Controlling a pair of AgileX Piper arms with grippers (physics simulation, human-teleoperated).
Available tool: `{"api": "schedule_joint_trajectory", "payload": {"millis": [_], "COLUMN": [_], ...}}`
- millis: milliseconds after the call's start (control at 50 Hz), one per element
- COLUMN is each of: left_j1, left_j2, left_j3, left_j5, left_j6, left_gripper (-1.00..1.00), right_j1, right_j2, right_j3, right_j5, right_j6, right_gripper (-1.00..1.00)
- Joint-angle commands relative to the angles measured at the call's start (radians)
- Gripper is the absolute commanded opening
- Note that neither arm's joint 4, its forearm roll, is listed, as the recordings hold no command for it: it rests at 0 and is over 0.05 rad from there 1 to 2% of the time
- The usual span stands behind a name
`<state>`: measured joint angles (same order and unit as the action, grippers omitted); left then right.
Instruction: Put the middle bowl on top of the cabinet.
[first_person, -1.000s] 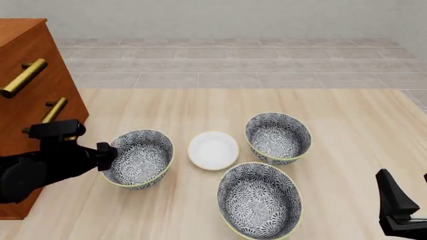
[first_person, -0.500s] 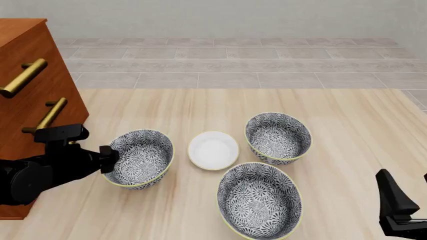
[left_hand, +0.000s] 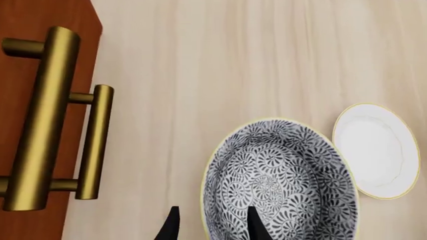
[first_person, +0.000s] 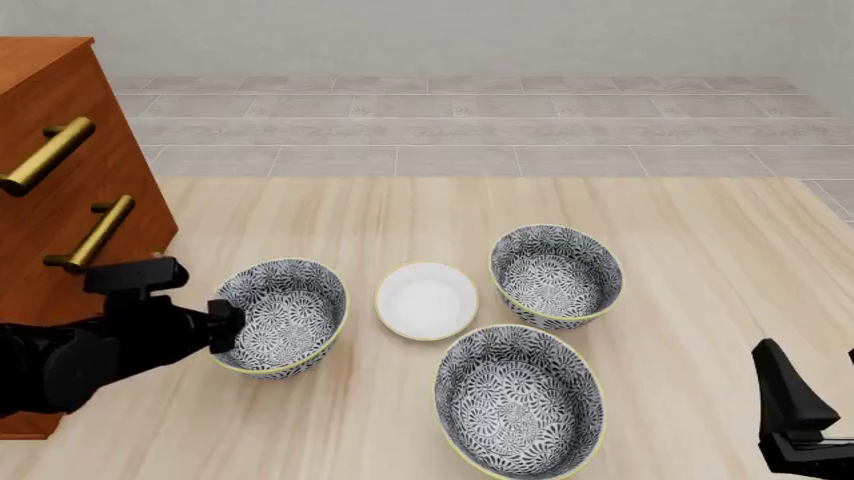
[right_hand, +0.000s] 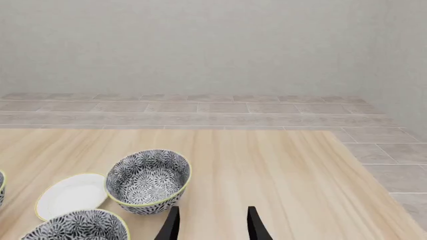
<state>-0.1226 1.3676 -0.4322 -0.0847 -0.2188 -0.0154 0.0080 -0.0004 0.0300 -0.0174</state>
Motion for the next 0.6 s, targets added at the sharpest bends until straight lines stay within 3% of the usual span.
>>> {"api": "schedule_joint_trajectory", "payload": {"millis": [20, 600], "left_j1": [-0.007, -0.01], "left_j2": [0.026, 0.106], "left_j3": [0.005, 0.018], "left_j5": [-0.025, -0.09], "left_j6": [-0.004, -0.01], "left_gripper": [1.0, 1.0], "right_j1": [0.0, 0.0], "right_j2": [-0.003, -0.004], "right_j3": [0.0, 0.0], "right_j5": [0.003, 0.001], "right_j6": [0.0, 0.002], "right_gripper": [1.0, 1.0]}}
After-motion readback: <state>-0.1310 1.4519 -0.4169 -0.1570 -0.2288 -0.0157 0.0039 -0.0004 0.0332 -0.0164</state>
